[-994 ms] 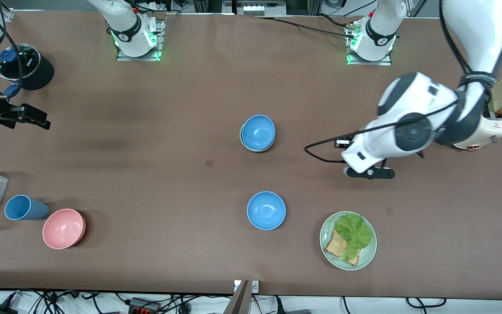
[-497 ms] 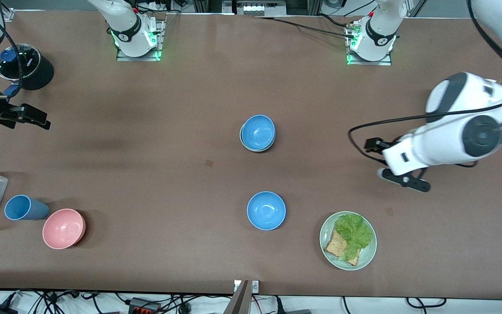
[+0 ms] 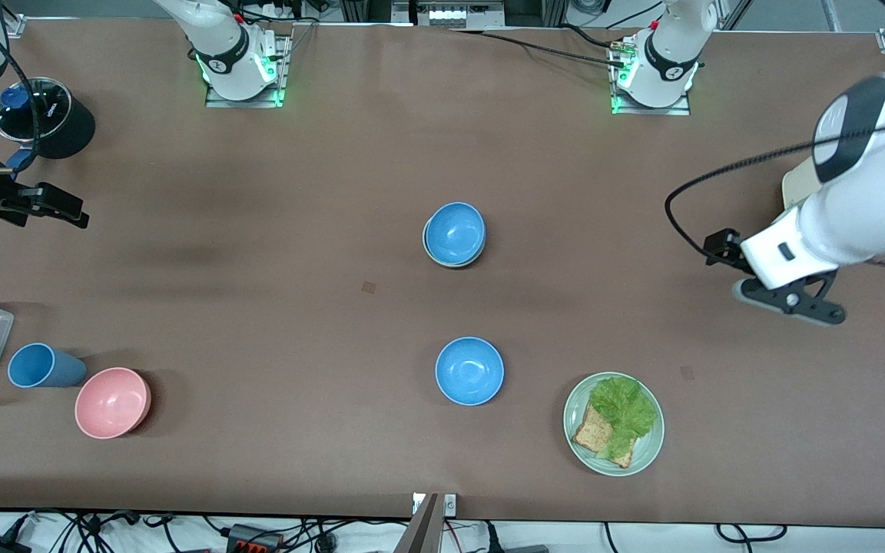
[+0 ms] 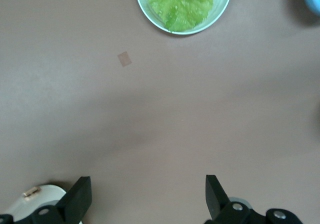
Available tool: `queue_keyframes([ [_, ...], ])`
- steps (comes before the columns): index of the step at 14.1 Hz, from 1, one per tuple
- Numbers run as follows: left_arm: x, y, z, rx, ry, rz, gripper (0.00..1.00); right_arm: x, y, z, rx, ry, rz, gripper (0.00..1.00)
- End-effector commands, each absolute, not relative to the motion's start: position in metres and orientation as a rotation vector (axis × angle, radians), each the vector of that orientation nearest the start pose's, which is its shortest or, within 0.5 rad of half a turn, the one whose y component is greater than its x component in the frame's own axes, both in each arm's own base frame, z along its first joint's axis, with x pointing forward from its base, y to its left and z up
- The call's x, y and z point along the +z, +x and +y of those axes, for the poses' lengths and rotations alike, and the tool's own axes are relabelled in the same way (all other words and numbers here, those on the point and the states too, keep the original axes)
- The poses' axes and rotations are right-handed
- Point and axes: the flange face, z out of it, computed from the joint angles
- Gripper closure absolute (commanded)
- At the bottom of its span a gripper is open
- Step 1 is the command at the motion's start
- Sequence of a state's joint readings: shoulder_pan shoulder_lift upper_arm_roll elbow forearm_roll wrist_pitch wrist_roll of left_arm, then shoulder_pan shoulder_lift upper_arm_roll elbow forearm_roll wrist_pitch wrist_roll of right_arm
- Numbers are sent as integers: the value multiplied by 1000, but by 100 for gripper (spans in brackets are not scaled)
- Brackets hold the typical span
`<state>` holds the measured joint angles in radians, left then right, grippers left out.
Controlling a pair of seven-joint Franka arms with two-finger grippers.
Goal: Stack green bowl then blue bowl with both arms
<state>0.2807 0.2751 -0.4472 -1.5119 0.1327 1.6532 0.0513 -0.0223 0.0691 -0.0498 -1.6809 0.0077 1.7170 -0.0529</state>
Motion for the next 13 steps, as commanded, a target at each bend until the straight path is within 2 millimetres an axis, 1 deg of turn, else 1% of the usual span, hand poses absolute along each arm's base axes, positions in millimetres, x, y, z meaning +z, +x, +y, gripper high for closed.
queue_keyframes([
  [1,543,601,-36,77,-3118,128,0,552,576,-39,34,-3147,21,0],
  [3,564,574,-36,53,-3107,80,0,552,576,-40,34,-3147,23,0],
  [4,575,563,-25,29,-3147,-28,0,552,576,-39,34,-3147,21,0],
  [5,588,556,-25,0,-3189,-142,0,551,576,-39,37,-3147,21,0],
  [6,592,554,-23,-5,-3187,-169,0,552,576,-39,32,-3147,21,0],
  [7,594,554,-12,-3,-3200,-196,0,552,576,-39,34,-3147,21,0],
  [8,589,552,-7,39,-3232,-225,0,552,576,-37,32,-3149,15,0],
  [9,582,549,-9,97,-3241,-221,0,552,576,-37,32,-3149,15,0],
  [11,582,545,-17,139,-3239,-198,0,552,576,-37,32,-3147,16,0],
  [12,584,546,-25,133,-3240,-175,0,552,576,-37,32,-3147,18,0],
  [13,587,546,-39,127,-3240,-134,0,553,576,-37,29,-3147,18,0],
])
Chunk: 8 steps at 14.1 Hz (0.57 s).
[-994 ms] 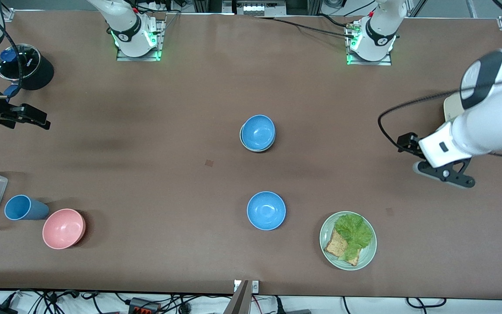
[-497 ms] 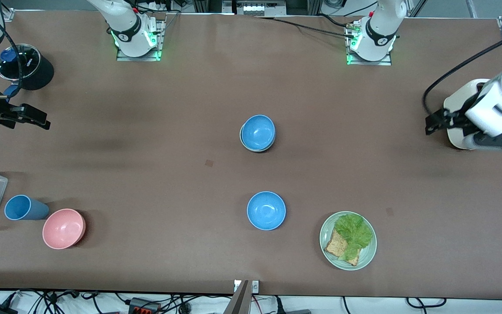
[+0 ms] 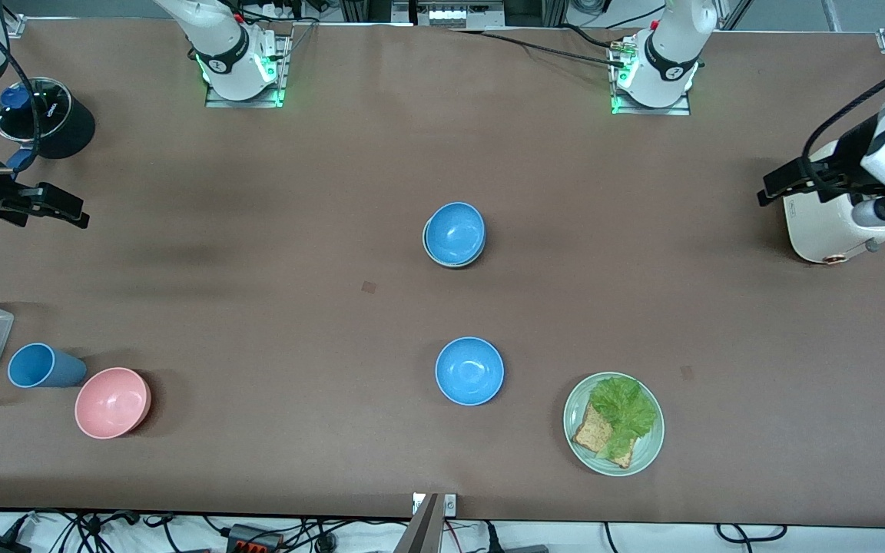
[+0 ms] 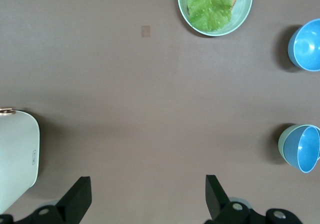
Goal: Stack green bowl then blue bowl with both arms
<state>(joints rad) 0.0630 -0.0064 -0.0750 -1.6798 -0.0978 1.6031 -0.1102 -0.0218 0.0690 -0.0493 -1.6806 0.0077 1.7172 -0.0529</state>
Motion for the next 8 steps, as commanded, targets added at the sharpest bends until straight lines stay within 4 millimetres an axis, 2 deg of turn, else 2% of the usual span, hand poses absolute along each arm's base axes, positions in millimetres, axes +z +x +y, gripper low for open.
queue_keyframes([
  [1,586,545,-47,135,-3235,-109,0,553,575,-36,29,-3147,13,0],
  [5,581,541,-42,178,-3175,-94,0,555,575,-28,27,-3149,-9,0],
  [8,581,540,-50,182,-3146,-59,0,558,576,-20,8,-3194,-50,0],
])
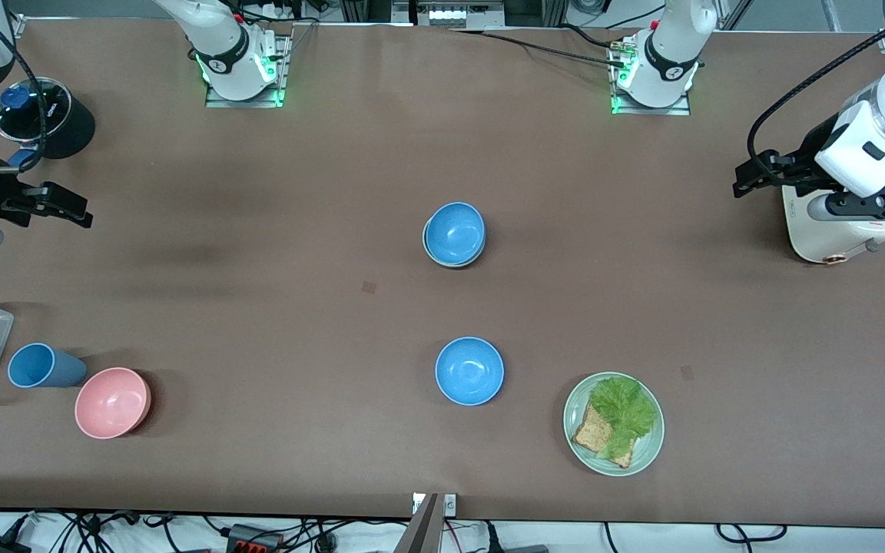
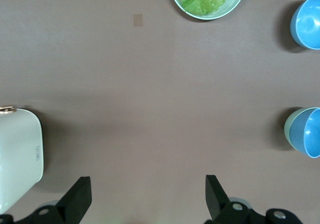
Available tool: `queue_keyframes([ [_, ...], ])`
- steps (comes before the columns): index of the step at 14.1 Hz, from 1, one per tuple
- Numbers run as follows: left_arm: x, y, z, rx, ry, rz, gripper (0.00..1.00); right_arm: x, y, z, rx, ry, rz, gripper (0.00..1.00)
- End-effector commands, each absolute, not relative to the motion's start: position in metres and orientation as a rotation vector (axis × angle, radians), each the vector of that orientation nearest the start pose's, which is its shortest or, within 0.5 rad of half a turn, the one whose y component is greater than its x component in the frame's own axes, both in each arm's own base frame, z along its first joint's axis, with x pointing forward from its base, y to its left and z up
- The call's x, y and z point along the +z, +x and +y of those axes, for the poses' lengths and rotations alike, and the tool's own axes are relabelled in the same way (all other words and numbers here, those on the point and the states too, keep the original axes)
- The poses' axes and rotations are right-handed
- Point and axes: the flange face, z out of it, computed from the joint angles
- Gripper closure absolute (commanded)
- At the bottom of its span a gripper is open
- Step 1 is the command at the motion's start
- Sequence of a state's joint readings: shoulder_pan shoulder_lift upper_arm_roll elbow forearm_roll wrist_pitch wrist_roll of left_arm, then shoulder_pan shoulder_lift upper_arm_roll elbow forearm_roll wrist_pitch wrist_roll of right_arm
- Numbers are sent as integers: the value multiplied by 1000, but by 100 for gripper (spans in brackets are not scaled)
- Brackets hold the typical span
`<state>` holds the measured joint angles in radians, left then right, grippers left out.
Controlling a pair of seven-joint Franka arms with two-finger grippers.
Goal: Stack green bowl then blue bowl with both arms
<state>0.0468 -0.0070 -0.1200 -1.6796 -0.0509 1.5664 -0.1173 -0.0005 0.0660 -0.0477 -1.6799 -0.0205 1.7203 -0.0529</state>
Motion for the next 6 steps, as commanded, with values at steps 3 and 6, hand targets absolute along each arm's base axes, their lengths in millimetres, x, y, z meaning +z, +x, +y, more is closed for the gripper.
queue_keyframes([
  [3,582,541,-46,176,-3144,-69,0,557,575,-24,15,-3180,-19,0],
  [6,581,541,-43,179,-3145,-79,0,558,574,-26,19,-3177,-11,0],
])
